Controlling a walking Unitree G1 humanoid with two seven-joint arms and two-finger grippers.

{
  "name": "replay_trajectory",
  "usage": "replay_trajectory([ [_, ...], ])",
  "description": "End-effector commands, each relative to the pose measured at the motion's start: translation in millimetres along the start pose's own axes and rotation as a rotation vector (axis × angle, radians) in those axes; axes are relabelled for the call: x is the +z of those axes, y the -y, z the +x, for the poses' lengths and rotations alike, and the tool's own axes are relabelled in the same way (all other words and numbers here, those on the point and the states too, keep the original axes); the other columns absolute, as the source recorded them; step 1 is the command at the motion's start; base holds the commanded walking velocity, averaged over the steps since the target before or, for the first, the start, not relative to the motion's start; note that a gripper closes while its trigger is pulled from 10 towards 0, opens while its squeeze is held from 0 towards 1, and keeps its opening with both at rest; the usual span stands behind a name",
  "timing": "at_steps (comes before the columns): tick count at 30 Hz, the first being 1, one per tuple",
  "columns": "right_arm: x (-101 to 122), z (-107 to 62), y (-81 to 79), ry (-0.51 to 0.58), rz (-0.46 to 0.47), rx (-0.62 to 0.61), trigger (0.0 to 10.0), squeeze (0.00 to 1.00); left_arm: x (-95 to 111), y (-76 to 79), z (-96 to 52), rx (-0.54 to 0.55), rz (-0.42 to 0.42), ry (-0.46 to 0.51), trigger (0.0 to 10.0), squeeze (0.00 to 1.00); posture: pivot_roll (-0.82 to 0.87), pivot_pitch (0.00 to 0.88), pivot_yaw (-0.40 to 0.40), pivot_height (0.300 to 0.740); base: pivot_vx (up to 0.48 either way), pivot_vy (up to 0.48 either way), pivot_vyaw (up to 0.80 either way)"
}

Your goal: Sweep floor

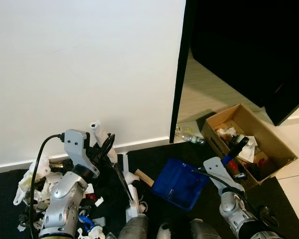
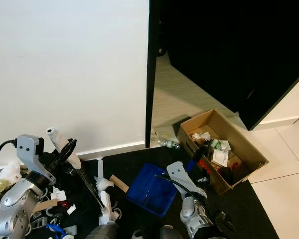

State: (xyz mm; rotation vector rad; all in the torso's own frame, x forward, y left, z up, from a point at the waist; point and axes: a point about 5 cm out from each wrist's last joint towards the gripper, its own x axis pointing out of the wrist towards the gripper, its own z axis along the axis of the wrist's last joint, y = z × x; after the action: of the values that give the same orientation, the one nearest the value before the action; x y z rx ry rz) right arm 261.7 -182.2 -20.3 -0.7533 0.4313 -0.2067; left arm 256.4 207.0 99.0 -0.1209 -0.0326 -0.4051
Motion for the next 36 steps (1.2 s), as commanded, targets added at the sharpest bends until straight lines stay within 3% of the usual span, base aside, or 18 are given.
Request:
replay_trajectory([
  [1, -4.9, -2.2, -2.3, -0.023, -0.012, 0.007, 10.0, 0.0, -3.6, 2.2, 0.8, 0.001, -0.017, 0.008, 10.0, 0.0, 0.15, 0.148, 0.043, 0.74, 0.0, 0.0, 0.0],
  [36, -3.8, -0.6, -1.4, -0.028, -0.017, 0.001, 10.0, 0.0, -1.2, 4.7, 1.2, 0.022, -0.013, 0.037, 10.0, 0.0, 0.21, 0.137, 0.002, 0.74, 0.0, 0.0, 0.0],
])
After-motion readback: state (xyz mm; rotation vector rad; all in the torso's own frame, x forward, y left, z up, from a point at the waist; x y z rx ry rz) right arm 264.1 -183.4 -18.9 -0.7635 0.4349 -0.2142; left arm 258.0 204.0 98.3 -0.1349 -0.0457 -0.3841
